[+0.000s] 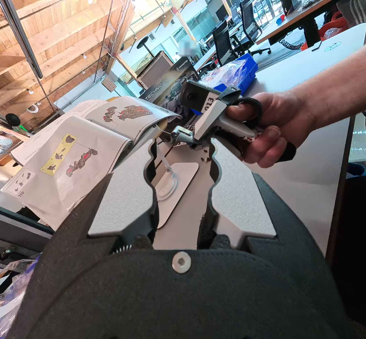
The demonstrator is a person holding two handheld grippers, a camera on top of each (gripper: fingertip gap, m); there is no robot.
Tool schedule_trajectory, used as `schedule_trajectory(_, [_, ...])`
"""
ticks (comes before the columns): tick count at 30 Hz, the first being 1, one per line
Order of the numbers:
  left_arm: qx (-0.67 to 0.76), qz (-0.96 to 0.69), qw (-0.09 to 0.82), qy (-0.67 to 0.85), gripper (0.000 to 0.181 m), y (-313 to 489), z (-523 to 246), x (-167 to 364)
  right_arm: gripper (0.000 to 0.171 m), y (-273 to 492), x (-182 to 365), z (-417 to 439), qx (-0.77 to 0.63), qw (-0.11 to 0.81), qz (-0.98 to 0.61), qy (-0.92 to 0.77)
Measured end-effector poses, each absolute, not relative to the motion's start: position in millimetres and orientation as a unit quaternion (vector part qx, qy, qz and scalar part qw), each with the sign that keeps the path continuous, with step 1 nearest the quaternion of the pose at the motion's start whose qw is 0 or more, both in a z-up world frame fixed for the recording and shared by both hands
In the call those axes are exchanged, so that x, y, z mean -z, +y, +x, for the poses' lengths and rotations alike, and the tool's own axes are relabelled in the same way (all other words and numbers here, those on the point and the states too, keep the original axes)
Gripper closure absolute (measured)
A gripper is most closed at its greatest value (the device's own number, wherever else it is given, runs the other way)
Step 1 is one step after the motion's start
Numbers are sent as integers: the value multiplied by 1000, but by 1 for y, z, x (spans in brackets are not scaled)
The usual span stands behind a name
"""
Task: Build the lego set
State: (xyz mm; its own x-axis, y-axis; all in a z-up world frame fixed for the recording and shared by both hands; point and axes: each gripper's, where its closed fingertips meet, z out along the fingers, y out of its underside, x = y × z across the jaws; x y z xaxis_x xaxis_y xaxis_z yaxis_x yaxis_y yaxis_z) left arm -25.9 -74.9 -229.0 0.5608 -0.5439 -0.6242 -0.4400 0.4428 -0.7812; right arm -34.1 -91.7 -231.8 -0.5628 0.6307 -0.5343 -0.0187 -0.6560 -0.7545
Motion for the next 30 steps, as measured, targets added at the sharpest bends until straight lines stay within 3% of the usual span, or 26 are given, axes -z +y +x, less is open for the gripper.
schedule_trajectory(30, [63, -531, 716, 448, 132, -64, -25, 227, 167, -85, 205, -7, -871, 187, -329, -312])
